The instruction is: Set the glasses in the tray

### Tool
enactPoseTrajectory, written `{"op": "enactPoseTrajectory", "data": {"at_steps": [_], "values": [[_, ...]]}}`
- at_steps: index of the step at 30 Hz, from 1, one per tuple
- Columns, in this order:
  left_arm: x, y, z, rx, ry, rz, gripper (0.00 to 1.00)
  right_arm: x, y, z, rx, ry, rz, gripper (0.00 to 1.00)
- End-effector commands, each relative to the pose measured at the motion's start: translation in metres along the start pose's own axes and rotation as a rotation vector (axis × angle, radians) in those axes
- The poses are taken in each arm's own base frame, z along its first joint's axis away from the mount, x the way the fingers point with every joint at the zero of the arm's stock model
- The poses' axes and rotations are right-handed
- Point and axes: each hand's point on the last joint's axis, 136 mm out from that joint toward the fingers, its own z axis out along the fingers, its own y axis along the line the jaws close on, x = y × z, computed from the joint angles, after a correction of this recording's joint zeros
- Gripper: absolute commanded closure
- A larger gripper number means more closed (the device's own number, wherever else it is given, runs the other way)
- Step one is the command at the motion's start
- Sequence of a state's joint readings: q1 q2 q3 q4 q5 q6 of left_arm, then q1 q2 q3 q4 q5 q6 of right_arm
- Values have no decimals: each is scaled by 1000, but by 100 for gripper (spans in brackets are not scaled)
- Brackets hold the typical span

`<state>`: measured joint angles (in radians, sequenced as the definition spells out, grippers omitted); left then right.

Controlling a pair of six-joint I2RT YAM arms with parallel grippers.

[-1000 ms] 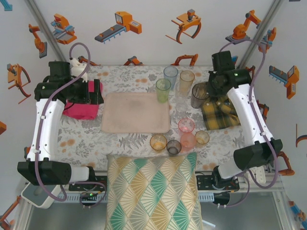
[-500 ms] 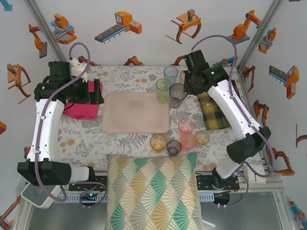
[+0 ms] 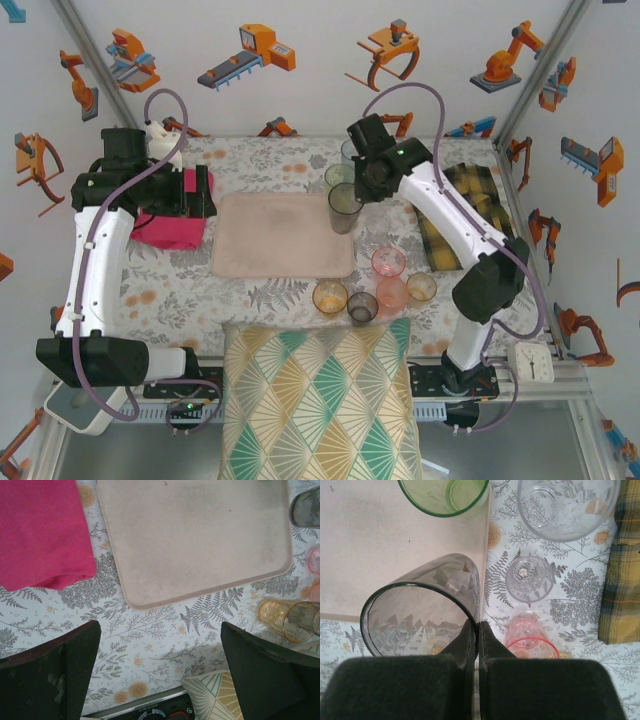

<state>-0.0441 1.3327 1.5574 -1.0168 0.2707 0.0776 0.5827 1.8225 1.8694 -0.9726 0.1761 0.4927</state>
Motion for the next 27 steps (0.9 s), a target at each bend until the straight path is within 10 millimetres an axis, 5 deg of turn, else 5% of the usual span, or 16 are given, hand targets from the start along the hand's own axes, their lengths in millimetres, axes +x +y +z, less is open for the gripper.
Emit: {"op": "enactPoseTrajectory", "data": {"at_steps": [1, 14, 27], "values": [[-3, -2, -9, 4, -24, -11, 3, -11, 6, 4, -8, -50, 23, 100], [0, -1, -9, -1, -19, -8, 3, -4, 10, 43, 10, -19, 29, 100], [5, -1, -7, 3, -18, -10, 3, 5, 3, 58, 57, 5, 26, 100]]}}
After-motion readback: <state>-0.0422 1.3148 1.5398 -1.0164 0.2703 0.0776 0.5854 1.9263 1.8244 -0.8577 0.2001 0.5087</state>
